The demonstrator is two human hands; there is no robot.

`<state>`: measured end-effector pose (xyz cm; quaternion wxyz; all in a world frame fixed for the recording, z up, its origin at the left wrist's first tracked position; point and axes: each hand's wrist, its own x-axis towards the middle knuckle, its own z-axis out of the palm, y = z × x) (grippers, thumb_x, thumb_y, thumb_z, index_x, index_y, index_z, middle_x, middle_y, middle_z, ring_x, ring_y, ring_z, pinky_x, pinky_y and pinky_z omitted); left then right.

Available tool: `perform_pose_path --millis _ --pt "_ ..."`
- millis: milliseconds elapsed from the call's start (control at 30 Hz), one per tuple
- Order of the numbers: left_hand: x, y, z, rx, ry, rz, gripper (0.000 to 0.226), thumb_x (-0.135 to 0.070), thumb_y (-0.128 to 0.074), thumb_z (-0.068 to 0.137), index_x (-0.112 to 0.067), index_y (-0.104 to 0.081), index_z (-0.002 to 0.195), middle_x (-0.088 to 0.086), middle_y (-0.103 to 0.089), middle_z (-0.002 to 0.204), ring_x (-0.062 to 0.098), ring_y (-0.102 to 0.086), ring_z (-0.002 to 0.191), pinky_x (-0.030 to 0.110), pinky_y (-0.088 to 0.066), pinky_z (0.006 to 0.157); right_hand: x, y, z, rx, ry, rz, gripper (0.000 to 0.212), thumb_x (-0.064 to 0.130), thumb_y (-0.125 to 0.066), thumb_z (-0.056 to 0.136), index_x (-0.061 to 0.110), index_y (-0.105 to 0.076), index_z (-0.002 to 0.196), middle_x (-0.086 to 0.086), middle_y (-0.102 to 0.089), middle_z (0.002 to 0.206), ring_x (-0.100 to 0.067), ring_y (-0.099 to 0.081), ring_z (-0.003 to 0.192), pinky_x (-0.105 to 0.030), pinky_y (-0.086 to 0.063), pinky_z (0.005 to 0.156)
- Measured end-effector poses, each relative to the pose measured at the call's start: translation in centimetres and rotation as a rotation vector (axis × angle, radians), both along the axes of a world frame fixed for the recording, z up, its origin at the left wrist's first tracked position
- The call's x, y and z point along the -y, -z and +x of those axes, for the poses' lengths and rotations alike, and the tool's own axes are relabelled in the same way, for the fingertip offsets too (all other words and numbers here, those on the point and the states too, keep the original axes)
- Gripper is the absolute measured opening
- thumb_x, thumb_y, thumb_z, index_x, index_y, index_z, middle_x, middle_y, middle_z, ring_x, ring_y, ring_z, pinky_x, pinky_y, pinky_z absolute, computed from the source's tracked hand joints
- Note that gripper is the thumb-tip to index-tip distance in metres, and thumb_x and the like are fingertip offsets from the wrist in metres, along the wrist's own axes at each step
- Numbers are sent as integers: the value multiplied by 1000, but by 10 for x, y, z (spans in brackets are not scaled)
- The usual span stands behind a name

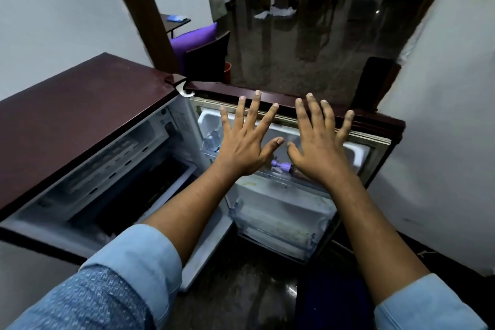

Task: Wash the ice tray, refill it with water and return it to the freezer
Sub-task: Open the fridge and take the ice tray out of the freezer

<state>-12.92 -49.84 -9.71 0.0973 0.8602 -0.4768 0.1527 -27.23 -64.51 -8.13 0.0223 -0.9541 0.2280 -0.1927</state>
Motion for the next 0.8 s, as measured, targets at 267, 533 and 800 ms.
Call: perform_pose_path --millis 267,533,800 --pt "-72 12 22 16 -226 11 79 -77 -20 103 -39 -4 170 5 13 179 37 10 164 77 4 123 -27 0 35 173 -24 15 79 40 -62 90 17 -33 160 -13 -34 166 -41 -34 146 -70 -10 120" --pt "-162 22 24 -56 -459 28 79 -76 -19 104 -39 2 170 4 20 178 37 17 163 74 10 123 -95 3 88 122 -204 83 69 40 -60 93 18 -40 155 -13 -35 165 -39 -32 148 -68 -11 119" --pt "-239 45 30 -128 -651 6 79 -75 -23 105 -38 2 170 4 21 177 37 16 163 74 8 124 -181 11 140 14 -483 103 72 41 -54 100 20 -28 164 -10 -28 169 -36 -19 156 -62 -3 124"
